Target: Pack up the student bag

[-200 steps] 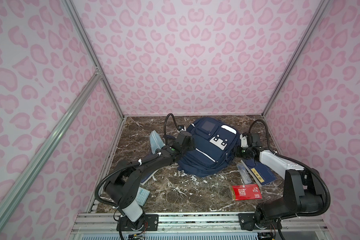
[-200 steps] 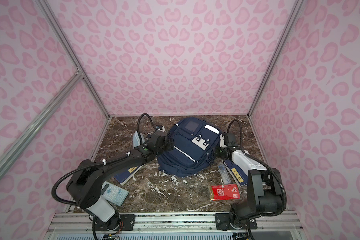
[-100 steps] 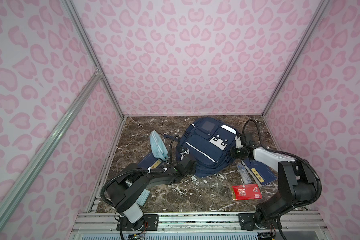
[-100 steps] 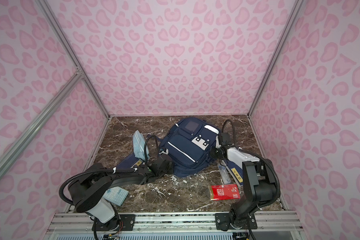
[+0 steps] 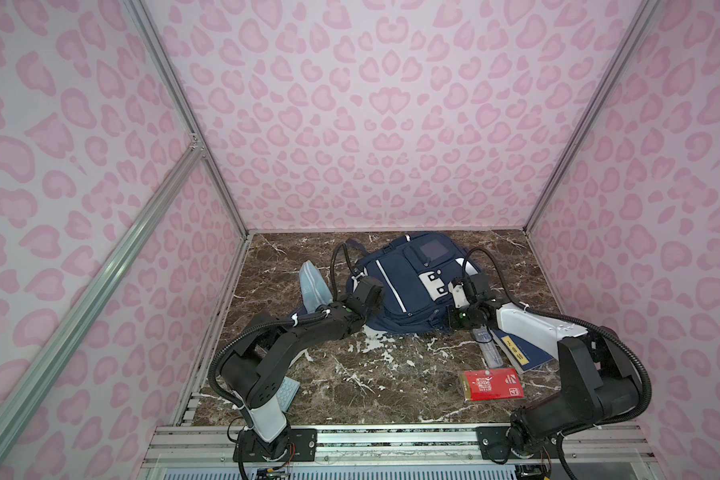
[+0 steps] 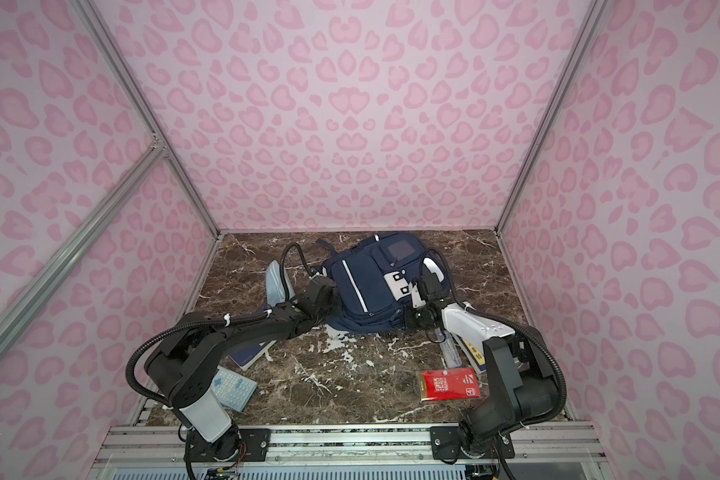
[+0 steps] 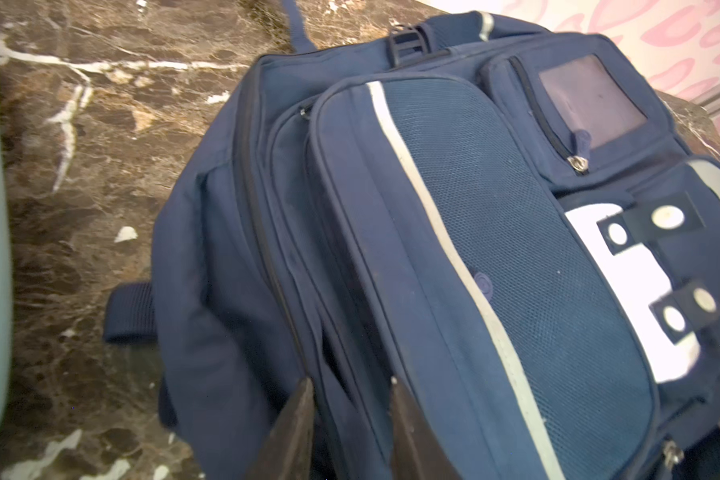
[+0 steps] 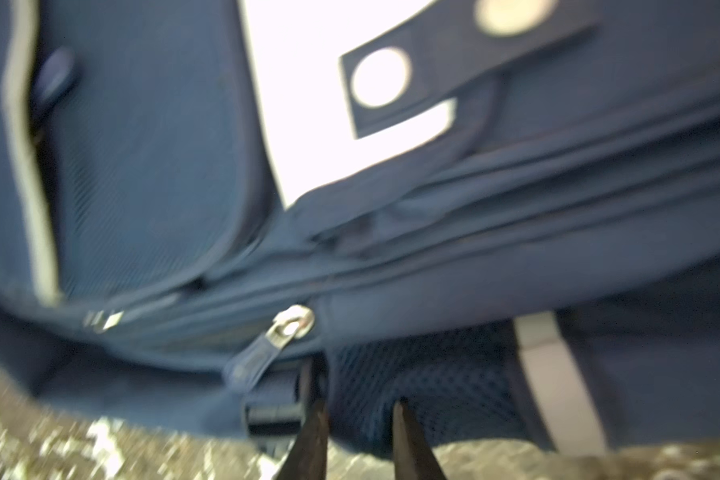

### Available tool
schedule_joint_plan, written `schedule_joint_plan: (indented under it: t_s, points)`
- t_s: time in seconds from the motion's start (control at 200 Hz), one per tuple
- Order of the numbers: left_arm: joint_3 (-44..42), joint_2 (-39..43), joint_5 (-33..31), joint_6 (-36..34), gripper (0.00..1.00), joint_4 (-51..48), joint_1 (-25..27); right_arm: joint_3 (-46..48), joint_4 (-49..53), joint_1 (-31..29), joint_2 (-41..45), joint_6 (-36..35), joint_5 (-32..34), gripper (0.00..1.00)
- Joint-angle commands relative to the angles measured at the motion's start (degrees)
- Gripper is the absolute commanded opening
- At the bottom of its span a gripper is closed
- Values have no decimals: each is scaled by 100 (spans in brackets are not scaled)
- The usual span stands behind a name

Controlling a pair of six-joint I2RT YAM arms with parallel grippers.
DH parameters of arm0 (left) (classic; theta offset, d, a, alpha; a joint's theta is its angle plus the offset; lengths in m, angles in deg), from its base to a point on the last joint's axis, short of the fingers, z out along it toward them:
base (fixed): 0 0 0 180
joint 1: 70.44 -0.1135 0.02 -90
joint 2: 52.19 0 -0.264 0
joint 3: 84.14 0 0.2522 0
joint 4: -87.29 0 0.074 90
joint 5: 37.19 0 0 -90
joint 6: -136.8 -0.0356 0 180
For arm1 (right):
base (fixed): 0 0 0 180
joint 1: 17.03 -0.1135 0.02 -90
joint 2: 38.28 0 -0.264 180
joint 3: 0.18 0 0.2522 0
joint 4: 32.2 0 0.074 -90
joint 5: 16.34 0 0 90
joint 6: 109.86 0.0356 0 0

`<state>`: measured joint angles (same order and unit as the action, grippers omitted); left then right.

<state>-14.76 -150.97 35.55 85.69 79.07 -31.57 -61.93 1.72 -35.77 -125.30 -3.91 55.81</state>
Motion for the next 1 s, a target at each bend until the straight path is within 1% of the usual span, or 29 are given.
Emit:
schedule_joint_plan:
  t_s: [0.0, 0.05, 0.06, 0.095, 0.125, 0.145, 0.18, 0.235, 0.265, 0.32, 0.35, 0.395, 0.43, 0.515, 0.57, 0.61, 0.655, 0.705, 0.805, 0.87, 0.995]
  points:
    - [41, 248, -29, -167, 35, -93, -162, 42, 379, -259, 238, -339, -187, 30]
    - [-26, 513, -301, -289, 35, -257, -155, 31, 444, -367, 415, -441, -32, 31]
    - [-38, 574, -392, -311, 39, -306, -142, 32, 444, -384, 463, -447, 19, 31]
    - [-93, 822, -688, -406, 44, -453, -60, 34, 426, -454, 614, -452, 278, 34]
    - [-174, 1048, -848, -462, 59, -539, 21, 63, 360, -515, 767, -439, 572, 37]
    - [-234, 1190, -898, -485, 66, -554, 78, 94, 290, -551, 872, -420, 820, 40]
    - [-402, 1486, -843, -488, 77, -541, 166, 188, 62, -612, 1071, -412, 1167, 43]
    - [-708, 1917, -588, -427, 91, -434, 337, 346, -320, -688, 1368, -584, 1428, 49]
    - [-881, 2141, -421, -362, 96, -373, 420, 425, -495, -709, 1517, -766, 1552, 53]
    - [-1237, 2539, -183, -230, 100, -242, 573, 552, -776, -737, 1730, -1217, 1811, 63]
    - [-1434, 2733, -104, -116, 99, -195, 664, 613, -928, -741, 1816, -1410, 2016, 70]
    - [-1709, 3017, 7, 89, 98, -137, 771, 707, -1151, -734, 1904, -1640, 2326, 72]
    - [-1918, 3194, 116, 237, 98, -59, 861, 730, -1229, -736, 1926, -1970, 2351, 70]
    - [-2310, 3517, 213, 505, 98, 147, 1155, 472, -826, -779, 1789, -3462, 1825, 66]
    - [-2515, 3630, 158, 670, 99, 259, 1368, 254, -416, -881, 1554, -4096, 2021, 64]
    - [-2638, 3633, 123, 742, 100, 416, 1503, 100, -99, -931, 1351, -4367, 2133, 61]
    - [-2717, 3556, 124, 832, 97, 577, 1564, 27, 134, -986, 1127, -4425, 2341, 58]
    - [-2740, 3413, 226, 883, 97, 802, 1579, 72, 126, -1115, 932, -4456, 2597, 57]
    - [-2674, 3233, 434, 768, 95, 853, 1588, 274, 79, -1469, 786, -4700, 2650, 57]
    - [-2743, 3303, 314, 756, 93, 830, 1584, 290, 121, -1521, 732, -4708, 2762, 56]
    - [-2751, 3493, -82, 654, 90, 571, 1641, 237, 84, -1538, 311, -4845, 3385, 55]
